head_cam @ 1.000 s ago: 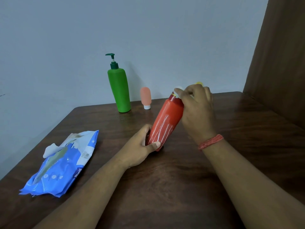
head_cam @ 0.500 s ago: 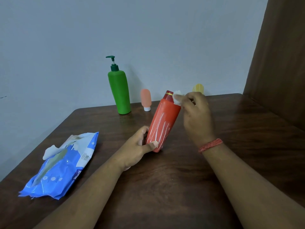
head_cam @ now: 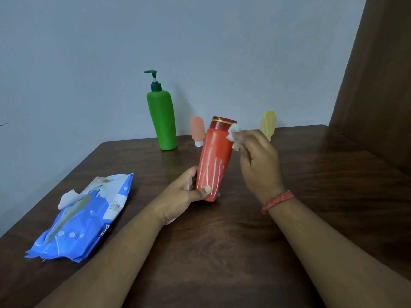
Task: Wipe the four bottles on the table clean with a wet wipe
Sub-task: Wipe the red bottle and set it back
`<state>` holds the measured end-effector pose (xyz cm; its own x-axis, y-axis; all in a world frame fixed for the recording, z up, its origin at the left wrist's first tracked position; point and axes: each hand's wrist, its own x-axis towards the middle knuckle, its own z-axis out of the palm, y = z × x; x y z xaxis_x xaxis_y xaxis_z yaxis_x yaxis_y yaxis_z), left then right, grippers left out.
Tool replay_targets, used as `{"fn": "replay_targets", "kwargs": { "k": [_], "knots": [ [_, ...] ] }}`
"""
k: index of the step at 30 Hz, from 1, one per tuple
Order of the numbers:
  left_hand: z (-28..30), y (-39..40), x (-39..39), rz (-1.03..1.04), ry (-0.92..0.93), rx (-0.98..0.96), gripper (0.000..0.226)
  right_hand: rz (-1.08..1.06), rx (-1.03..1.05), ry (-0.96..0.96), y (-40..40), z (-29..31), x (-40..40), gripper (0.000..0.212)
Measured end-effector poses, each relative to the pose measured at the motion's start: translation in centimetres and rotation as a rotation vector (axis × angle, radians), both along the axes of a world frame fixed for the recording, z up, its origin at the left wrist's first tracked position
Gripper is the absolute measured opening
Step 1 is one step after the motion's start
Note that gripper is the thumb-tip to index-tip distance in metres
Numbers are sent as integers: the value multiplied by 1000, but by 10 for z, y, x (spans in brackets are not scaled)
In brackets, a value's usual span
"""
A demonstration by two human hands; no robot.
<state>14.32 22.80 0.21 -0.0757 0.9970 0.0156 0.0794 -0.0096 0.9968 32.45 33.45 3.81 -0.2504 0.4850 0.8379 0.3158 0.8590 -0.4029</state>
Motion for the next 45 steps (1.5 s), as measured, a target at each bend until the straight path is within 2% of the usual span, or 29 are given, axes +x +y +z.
{"fn": "replay_targets", "kwargs": {
  "k": [4, 6, 9, 12, 16, 19, 21, 26, 31, 36, 41, 45],
  "knots": [
    [0, -1, 1, -8, -26, 6, 77, 15, -36, 31, 1, 1, -1, 31],
    [2, -1, 3, -17, -32, 6, 67, 16, -43, 24, 3, 1, 1, 32],
    [3, 0, 4, 32, -165, 42, 55, 109, 13, -96, -5, -5, -3, 26],
    [4, -1, 3, 75, -282, 71, 49, 132, 48, -221, -8, -8, -9, 29],
    [5, -2, 6, 32, -231, 43, 53, 93, -27, -104, -2, -7, -7, 32],
    [3, 0, 1, 70, -327, 80, 52, 168, 22, -228, -7, -11, -7, 22],
    [3, 1, -2, 103, -359, 98, 52, 226, 27, -303, -12, -13, -11, 22],
    [4, 0, 3, 72, -265, 64, 49, 118, -51, -159, -8, -10, -12, 33],
    [3, 3, -1, 184, -350, 120, 54, 311, -4, -361, -15, -16, -14, 29],
    [4, 1, 1, 134, -322, 93, 53, 165, -64, -284, -13, -13, -17, 42],
    [1, 5, -2, 233, -360, 125, 37, 346, -23, -367, -15, -19, -16, 31],
    [3, 2, 1, 150, -334, 98, 47, 195, -36, -260, -12, -16, -19, 28]
  ]
}}
